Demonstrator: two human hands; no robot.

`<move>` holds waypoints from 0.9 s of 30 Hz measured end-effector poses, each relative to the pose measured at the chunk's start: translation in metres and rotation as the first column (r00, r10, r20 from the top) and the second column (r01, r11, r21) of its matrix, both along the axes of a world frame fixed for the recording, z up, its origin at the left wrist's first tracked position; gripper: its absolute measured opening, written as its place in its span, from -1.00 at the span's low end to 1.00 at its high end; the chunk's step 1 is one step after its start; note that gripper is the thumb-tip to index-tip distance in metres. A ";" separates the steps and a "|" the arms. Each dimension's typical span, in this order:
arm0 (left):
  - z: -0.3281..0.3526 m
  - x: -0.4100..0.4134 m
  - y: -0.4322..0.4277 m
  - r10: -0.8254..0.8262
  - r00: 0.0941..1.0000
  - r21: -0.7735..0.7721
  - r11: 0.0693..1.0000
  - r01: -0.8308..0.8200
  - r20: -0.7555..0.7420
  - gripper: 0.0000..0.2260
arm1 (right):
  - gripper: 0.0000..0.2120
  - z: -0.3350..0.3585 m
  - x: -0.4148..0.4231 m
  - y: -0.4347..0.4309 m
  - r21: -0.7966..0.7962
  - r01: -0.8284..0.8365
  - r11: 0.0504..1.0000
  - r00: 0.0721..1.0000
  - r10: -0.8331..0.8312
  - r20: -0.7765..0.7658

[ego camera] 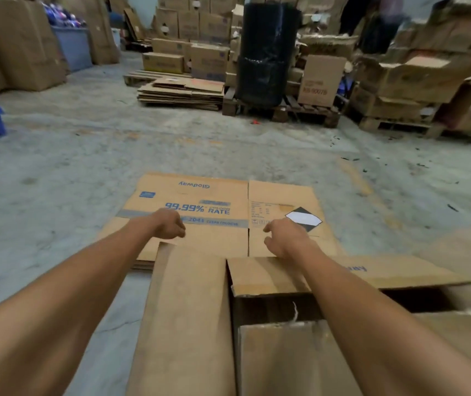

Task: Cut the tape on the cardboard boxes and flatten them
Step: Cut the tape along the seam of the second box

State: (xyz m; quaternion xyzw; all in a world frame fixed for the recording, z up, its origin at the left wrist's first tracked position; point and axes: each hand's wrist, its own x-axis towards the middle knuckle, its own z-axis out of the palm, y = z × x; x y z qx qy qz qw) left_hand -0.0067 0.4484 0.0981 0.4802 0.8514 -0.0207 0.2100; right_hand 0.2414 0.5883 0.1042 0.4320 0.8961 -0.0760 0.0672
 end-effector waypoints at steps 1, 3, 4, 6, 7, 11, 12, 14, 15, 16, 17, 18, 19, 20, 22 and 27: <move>0.021 0.010 -0.002 -0.012 1.000 0.055 0.998 0.013 -0.022 -0.69 | -0.58 0.018 0.010 -0.010 0.018 0.005 1.000 1.000 -0.005 0.002; 0.067 0.035 -0.005 -0.063 0.996 0.142 0.987 0.070 -0.057 -0.72 | -0.59 0.056 0.030 -0.030 0.060 0.042 0.997 0.999 -0.040 -0.034; 0.090 0.050 -0.006 -0.073 0.996 0.197 0.977 0.080 -0.043 -0.73 | -0.62 0.076 0.042 -0.040 0.088 0.073 0.993 0.996 -0.068 -0.066; 0.132 0.090 -0.012 -0.122 0.992 0.319 0.941 0.112 0.012 -0.76 | -0.70 0.115 0.075 -0.065 0.107 0.160 0.981 0.982 -0.147 -0.119; 0.148 0.108 -0.016 -0.149 0.985 0.366 0.924 0.110 0.082 -0.78 | -0.74 0.130 0.086 -0.073 0.071 0.189 0.979 0.976 -0.180 -0.123; 0.199 0.218 -0.052 -0.333 0.845 0.303 0.928 0.216 0.419 -0.77 | -0.77 0.182 0.174 -0.131 -0.212 0.375 0.903 0.927 -0.370 0.062; 0.202 0.240 -0.061 -0.353 0.799 0.234 0.934 0.270 0.487 -0.76 | -0.77 0.190 0.191 -0.141 -0.270 0.427 0.863 0.904 -0.400 0.150; 0.203 0.293 -0.080 -0.379 0.712 0.102 0.911 0.400 0.592 -0.72 | -0.78 0.197 0.235 -0.161 -0.372 0.549 0.749 0.832 -0.444 0.333; 0.199 0.318 -0.091 -0.373 0.678 0.035 0.890 0.456 0.634 -0.70 | -0.76 0.196 0.256 -0.170 -0.409 0.604 0.684 0.791 -0.449 0.416; 0.192 0.345 -0.102 -0.353 0.652 -0.028 0.867 0.498 0.671 -0.69 | -0.76 0.191 0.279 -0.181 -0.409 0.652 0.638 0.747 -0.448 0.491; 0.180 0.363 -0.110 -0.314 0.639 -0.083 0.856 0.511 0.702 -0.68 | -0.76 0.185 0.293 -0.187 -0.402 0.678 0.616 0.717 -0.433 0.546; 0.165 0.381 -0.120 -0.272 0.641 -0.140 0.846 0.515 0.718 -0.67 | -0.72 0.177 0.307 -0.195 -0.386 0.693 0.609 0.698 -0.432 0.571; 0.148 0.395 -0.130 -0.231 0.656 -0.193 0.840 0.507 0.719 -0.67 | -0.69 0.167 0.319 -0.201 -0.389 0.701 0.598 0.694 -0.445 0.566; 0.126 0.405 -0.141 -0.184 0.681 -0.247 0.840 0.484 0.709 -0.67 | -0.65 0.155 0.331 -0.206 -0.413 0.708 0.572 0.697 -0.474 0.538; 0.082 0.412 -0.167 -0.093 0.749 -0.353 0.839 0.413 0.655 -0.65 | -0.56 0.125 0.352 -0.209 -0.425 0.712 0.558 0.701 -0.532 0.475; 0.010 0.405 -0.214 0.182 0.849 -0.431 0.900 0.059 0.496 -0.46 | -0.55 0.082 0.375 -0.220 -0.392 0.658 0.643 0.753 -0.571 0.326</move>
